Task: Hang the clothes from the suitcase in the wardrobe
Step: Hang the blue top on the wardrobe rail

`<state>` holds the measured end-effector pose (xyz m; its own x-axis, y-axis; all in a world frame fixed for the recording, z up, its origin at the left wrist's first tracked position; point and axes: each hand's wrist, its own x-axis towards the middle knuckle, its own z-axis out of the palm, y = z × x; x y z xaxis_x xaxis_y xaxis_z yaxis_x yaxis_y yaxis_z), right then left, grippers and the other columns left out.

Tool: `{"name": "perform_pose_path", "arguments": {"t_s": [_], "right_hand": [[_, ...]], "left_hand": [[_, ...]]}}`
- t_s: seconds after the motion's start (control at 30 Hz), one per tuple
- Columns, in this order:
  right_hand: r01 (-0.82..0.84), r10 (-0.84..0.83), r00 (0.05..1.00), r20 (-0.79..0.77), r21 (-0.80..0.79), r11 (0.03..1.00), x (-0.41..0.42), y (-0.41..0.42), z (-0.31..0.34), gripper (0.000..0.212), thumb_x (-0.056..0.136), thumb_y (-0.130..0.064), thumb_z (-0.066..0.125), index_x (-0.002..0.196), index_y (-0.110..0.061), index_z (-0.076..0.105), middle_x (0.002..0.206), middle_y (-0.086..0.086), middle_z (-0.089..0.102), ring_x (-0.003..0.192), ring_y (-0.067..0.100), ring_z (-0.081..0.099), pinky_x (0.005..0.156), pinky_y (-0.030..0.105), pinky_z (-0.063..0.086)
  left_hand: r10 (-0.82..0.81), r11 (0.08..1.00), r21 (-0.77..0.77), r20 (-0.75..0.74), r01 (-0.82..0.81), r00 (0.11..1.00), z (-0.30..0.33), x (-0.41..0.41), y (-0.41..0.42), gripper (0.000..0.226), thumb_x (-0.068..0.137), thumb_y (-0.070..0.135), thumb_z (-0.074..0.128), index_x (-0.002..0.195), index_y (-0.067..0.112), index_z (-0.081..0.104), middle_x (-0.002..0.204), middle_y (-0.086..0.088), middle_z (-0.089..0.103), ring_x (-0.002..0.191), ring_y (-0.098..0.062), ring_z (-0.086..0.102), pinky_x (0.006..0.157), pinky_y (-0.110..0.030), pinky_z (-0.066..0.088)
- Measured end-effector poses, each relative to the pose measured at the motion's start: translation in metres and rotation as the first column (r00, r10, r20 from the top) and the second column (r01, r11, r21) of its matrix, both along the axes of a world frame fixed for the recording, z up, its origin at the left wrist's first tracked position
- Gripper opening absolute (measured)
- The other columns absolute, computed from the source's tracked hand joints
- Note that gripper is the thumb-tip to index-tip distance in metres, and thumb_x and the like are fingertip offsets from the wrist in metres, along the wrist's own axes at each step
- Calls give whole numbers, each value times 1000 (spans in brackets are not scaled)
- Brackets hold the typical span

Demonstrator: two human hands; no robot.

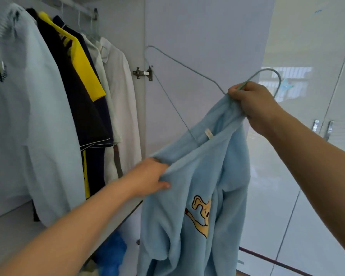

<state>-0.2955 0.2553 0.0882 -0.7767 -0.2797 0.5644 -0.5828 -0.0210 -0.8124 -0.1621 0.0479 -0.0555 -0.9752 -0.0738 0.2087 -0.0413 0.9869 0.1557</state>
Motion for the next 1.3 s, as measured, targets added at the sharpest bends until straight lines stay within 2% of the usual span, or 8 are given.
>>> {"name": "perform_pose_path", "arguments": {"t_s": [0.23,0.43,0.6,0.73,0.97,1.1,1.2,1.3], "right_hand": [[-10,189,952,-241,593,805,7,-9,-13,13,93,-13,50,88,-14,62,88,-4,61,82,12,53,71,22,39],[54,314,900,-302,792,608,26,-47,-24,16,94,-15,50,80,-20,56,86,-7,59,87,17,54,71,23,39],[-36,362,871,-331,693,720,64,-91,-17,14,94,-16,52,99,-10,63,97,2,63,94,19,56,80,28,41],[-117,384,863,-327,611,783,88,-112,-8,18,91,-18,58,95,-2,65,96,13,66,91,24,58,82,37,46],[-24,50,998,-50,424,905,42,-99,-3,18,83,-10,69,98,-1,69,92,11,64,81,20,59,67,30,52],[-433,389,863,321,77,898,45,-99,2,18,86,-20,69,93,-4,65,102,9,66,84,14,65,67,19,55],[-464,467,880,89,373,804,53,-101,0,21,81,-28,73,101,-20,69,106,-4,68,99,6,62,86,21,45],[-220,368,916,-161,566,795,57,-107,-3,19,87,-38,66,94,-20,68,94,-2,67,86,10,59,71,20,43]], "left_hand": [[113,807,-561,-155,-182,981,89,67,-68,22,96,48,43,94,33,58,87,12,54,94,-6,51,110,-35,16],[217,744,-623,-116,-241,969,125,91,-75,27,100,43,40,101,27,61,92,2,49,83,-19,50,67,-31,39],[124,944,-239,-385,-229,914,127,80,-46,24,97,19,49,109,12,69,107,-8,65,102,-25,57,85,-39,44],[131,988,125,-380,-89,916,112,62,-29,18,95,19,56,91,24,72,81,9,64,82,-11,56,62,-17,39],[274,960,114,-574,-256,772,127,97,-79,20,92,1,48,97,4,67,90,-5,59,91,-26,56,65,-25,29],[275,950,56,-610,-306,743,137,108,-91,23,93,-1,49,107,1,67,110,-17,53,100,-26,50,78,-17,29],[308,942,131,-701,-308,643,148,113,-93,28,93,-3,47,112,1,67,114,-17,51,101,-21,47,81,-12,26],[357,927,204,-739,-315,572,167,124,-99,29,92,-1,49,114,3,67,114,-17,51,106,-27,49,79,-14,27]]}}
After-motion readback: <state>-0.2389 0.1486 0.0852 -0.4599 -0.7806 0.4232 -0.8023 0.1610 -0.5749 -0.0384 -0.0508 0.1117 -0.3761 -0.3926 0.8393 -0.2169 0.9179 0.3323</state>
